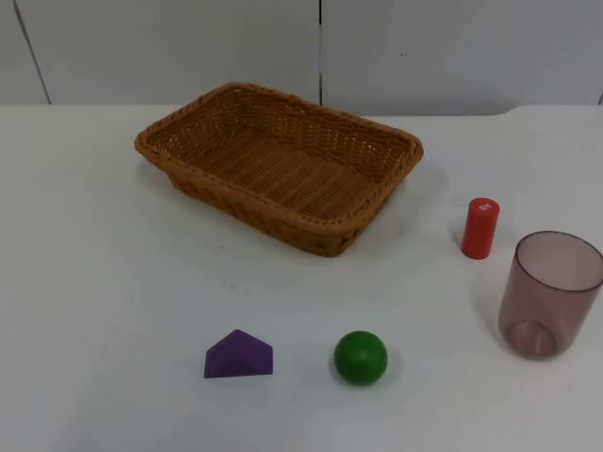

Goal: Pick up the basket with the left hand and place the triangular block into the basket with the right hand.

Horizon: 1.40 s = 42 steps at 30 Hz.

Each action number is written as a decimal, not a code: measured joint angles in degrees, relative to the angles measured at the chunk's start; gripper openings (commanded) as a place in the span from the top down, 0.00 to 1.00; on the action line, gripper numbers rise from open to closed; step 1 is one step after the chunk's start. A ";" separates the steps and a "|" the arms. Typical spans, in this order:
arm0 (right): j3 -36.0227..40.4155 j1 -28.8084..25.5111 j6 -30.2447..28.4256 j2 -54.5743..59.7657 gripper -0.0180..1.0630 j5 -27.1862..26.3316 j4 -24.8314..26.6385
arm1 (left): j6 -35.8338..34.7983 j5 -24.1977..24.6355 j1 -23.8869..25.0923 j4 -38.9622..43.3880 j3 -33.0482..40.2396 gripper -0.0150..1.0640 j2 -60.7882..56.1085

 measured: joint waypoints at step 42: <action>-19.41 0.00 1.12 46.32 0.02 -18.94 0.07 | 0.40 -25.87 0.00 -14.67 -14.26 0.01 62.09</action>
